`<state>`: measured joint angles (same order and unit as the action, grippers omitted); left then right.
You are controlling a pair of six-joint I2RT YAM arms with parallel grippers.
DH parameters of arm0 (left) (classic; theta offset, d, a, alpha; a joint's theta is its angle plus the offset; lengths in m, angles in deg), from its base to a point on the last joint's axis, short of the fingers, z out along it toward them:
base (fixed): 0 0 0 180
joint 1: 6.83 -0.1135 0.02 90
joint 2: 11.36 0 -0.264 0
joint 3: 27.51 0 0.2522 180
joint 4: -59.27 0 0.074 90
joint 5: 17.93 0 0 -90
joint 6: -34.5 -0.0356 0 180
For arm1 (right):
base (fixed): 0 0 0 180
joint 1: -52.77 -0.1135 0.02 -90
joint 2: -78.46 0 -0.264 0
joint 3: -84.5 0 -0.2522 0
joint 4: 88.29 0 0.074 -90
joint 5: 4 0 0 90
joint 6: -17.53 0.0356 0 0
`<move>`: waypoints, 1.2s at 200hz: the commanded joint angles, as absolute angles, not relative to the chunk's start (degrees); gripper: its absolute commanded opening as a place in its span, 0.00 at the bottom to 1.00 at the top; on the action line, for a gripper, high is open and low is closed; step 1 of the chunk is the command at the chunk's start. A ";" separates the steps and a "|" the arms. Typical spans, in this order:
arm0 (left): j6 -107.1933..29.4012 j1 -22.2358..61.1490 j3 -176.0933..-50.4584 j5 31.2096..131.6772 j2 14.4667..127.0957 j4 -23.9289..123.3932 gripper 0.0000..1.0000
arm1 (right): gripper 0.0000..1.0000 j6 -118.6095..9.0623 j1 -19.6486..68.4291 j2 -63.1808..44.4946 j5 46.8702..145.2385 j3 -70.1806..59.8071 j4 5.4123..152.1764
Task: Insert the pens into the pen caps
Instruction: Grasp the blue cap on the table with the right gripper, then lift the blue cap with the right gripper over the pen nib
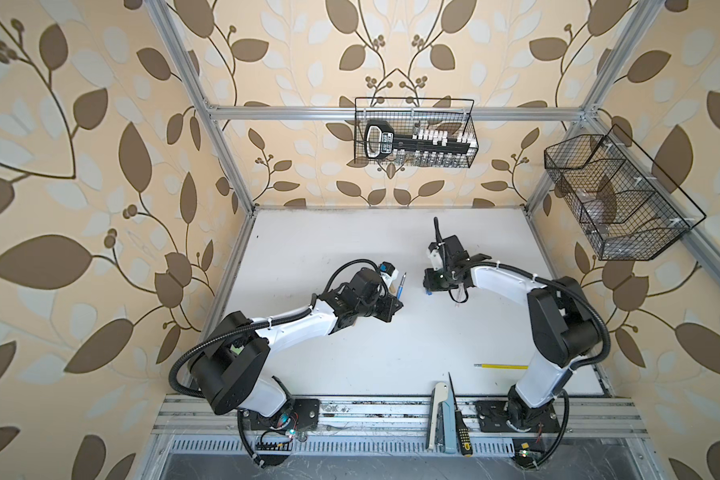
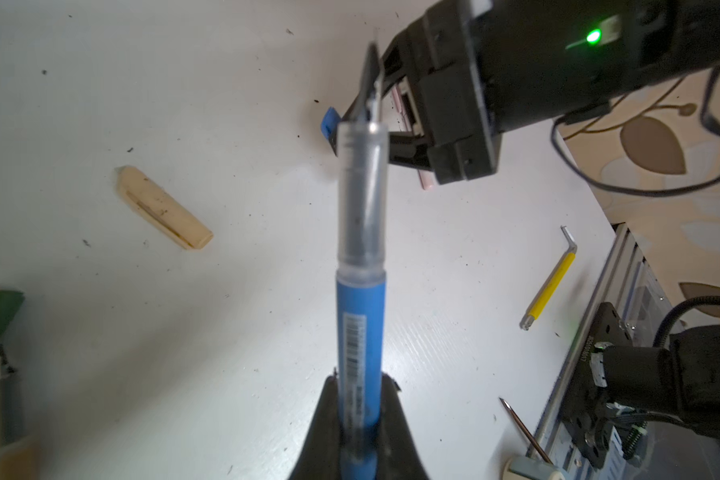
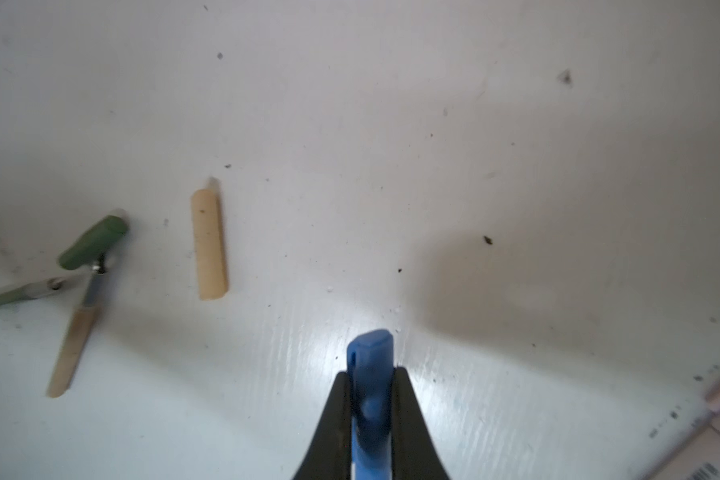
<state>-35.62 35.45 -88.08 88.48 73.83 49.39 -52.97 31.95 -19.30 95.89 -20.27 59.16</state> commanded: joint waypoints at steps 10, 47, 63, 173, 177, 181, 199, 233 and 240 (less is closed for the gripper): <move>-36.45 35.07 -91.54 92.83 75.70 53.04 0.00 | 0.09 -46.23 33.85 -10.90 103.51 -27.78 72.32; -36.18 35.18 -91.51 94.18 75.90 54.55 0.00 | 0.09 -41.63 34.65 -3.07 104.70 -33.65 78.60; -36.17 35.27 -91.79 95.27 76.00 54.56 0.00 | 0.09 -41.32 34.36 -0.41 103.94 -34.60 78.59; -37.20 37.46 -92.48 97.96 74.50 54.14 0.00 | 0.08 -25.77 32.08 5.45 107.68 -42.98 102.19; -37.22 37.49 -92.51 97.93 74.39 54.06 0.00 | 0.08 -25.35 32.02 5.47 107.79 -43.21 102.79; -37.22 37.47 -92.50 97.92 74.41 54.00 0.00 | 0.08 -24.87 31.90 5.44 107.80 -43.63 103.65; -37.36 37.51 -92.44 97.83 74.17 53.86 0.00 | 0.08 -23.52 31.89 5.67 108.31 -44.54 105.67; -37.22 37.51 -92.24 97.41 73.76 54.19 0.00 | 0.08 -23.25 31.42 6.47 108.33 -45.33 105.47; -37.24 37.49 -92.25 97.34 73.68 54.13 0.00 | 0.08 -23.49 31.42 6.80 108.19 -45.45 104.94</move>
<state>-35.93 37.09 -90.40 96.17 76.25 52.67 -24.88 31.98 5.97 107.50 -44.33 103.09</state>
